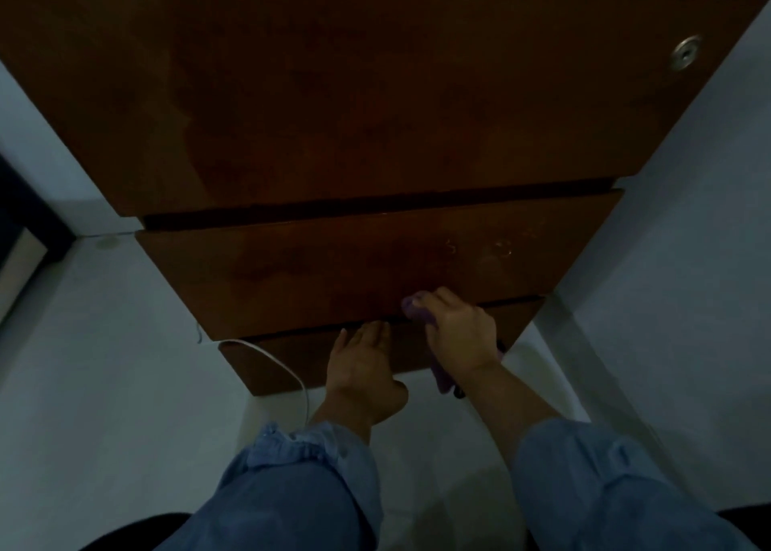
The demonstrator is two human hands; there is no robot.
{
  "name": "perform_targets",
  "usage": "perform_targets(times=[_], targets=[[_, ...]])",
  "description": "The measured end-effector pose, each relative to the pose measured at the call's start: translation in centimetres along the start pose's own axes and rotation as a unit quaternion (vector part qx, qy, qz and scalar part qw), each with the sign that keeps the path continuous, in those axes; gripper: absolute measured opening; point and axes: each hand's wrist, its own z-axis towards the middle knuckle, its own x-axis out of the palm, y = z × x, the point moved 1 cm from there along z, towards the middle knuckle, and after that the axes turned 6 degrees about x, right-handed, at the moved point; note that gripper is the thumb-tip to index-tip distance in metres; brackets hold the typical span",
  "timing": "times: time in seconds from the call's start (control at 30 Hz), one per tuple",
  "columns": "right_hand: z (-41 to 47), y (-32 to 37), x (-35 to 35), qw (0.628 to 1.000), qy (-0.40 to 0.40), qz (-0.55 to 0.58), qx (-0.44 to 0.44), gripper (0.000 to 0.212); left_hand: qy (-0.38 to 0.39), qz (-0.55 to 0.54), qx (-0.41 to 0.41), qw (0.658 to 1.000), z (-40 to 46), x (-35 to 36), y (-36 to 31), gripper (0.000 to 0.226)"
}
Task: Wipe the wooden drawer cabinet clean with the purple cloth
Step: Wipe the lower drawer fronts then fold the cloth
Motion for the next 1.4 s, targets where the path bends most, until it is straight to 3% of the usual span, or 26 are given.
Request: perform_targets(times=[0.13, 0.2, 0.33, 0.43, 0.7, 0.9, 1.03, 1.17, 1.23, 1.4], targets=[[0.1, -0.7, 0.3, 0.996, 0.086, -0.009, 0.036, 0.032, 0.017, 0.007, -0.001, 1.0, 0.1, -0.1, 0.0, 0.088], [-0.1, -0.7, -0.8, 0.996, 0.072, 0.027, 0.038, 0.033, 0.016, 0.011, 0.005, 1.0, 0.1, -0.5, -0.4, 0.086], [0.2, 0.2, -5.9, 0.976, -0.197, 0.089, -0.02, 0.033, 0.016, 0.012, 0.037, 0.999, 0.6, -0.8, -1.3, 0.083], [2.3, 0.0, -8.9, 0.955, -0.274, 0.106, -0.041, 0.03, 0.033, -0.004, 0.035, 0.999, 1.1, -0.9, -1.9, 0.084], [1.4, -2.3, -4.0, 0.972, -0.209, 0.104, -0.039, 0.027, 0.014, 0.001, 0.017, 1.0, 1.7, -0.6, -2.1, 0.089], [0.3, -3.5, -0.9, 0.989, -0.106, 0.107, 0.009, 0.033, 0.008, -0.014, -0.01, 1.0, 1.5, -0.2, -2.8, 0.092], [-0.2, -4.7, 1.9, 0.993, 0.023, 0.073, 0.09, 0.03, 0.023, -0.02, -0.015, 0.999, 1.4, 0.0, -2.9, 0.092], [-0.9, -4.9, 2.3, 0.988, 0.03, 0.108, 0.105, 0.029, 0.043, 0.019, -0.008, 0.999, 1.7, -0.6, -3.0, 0.09], [-1.6, -4.9, 1.2, 0.991, -0.006, 0.112, 0.078, 0.035, 0.051, 0.031, -0.006, 0.998, 1.8, -1.0, -3.5, 0.087], [0.7, -4.1, -6.8, 0.954, -0.263, 0.141, 0.032, 0.034, 0.074, 0.028, 0.041, 0.996, 3.0, -1.1, -6.2, 0.084]])
